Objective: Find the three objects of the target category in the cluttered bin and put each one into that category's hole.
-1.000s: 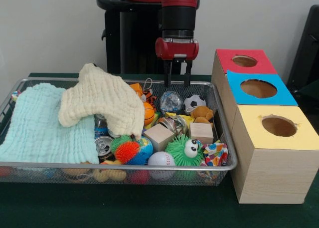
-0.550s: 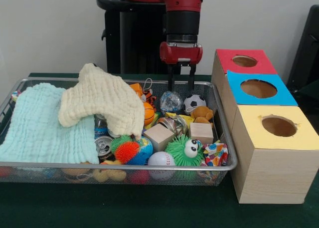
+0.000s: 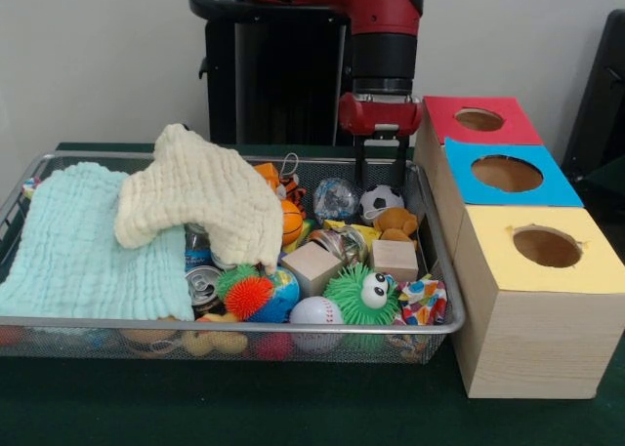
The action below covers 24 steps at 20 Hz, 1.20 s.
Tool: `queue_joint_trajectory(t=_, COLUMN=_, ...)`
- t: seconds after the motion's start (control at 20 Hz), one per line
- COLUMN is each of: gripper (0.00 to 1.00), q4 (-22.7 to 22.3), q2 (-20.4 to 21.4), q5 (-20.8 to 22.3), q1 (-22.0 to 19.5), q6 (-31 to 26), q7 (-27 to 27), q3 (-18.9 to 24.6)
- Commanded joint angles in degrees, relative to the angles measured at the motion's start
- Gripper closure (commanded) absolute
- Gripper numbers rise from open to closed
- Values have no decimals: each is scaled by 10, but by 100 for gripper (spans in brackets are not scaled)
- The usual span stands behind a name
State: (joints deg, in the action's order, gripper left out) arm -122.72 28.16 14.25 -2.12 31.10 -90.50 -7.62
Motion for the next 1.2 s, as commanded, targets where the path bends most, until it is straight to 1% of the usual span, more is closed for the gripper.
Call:
queue_joint_trajectory(t=0.05, gripper=0, q4=29, q2=-27, q5=-61, q1=10, q6=54, q7=-145, q3=21)
queue_joint_trajectory(t=0.2, gripper=0, q4=39, q2=-49, q5=-57, q1=4, q6=68, q7=-141, q3=17)
queue_joint_trajectory(t=0.35, gripper=0, q4=46, q2=-76, q5=-71, q1=13, q6=85, q7=-138, q3=8)
queue_joint_trajectory(t=0.55, gripper=0, q4=56, q2=-111, q5=-86, q1=17, q6=117, q7=-141, q3=8)
queue_joint_trajectory(t=1.0, gripper=0, q4=71, q2=-142, q5=-98, q1=14, q6=145, q7=-139, q3=25)
queue_joint_trajectory(t=1.2, gripper=0, q4=63, q2=-132, q5=-103, q1=12, q6=152, q7=-147, q3=37)
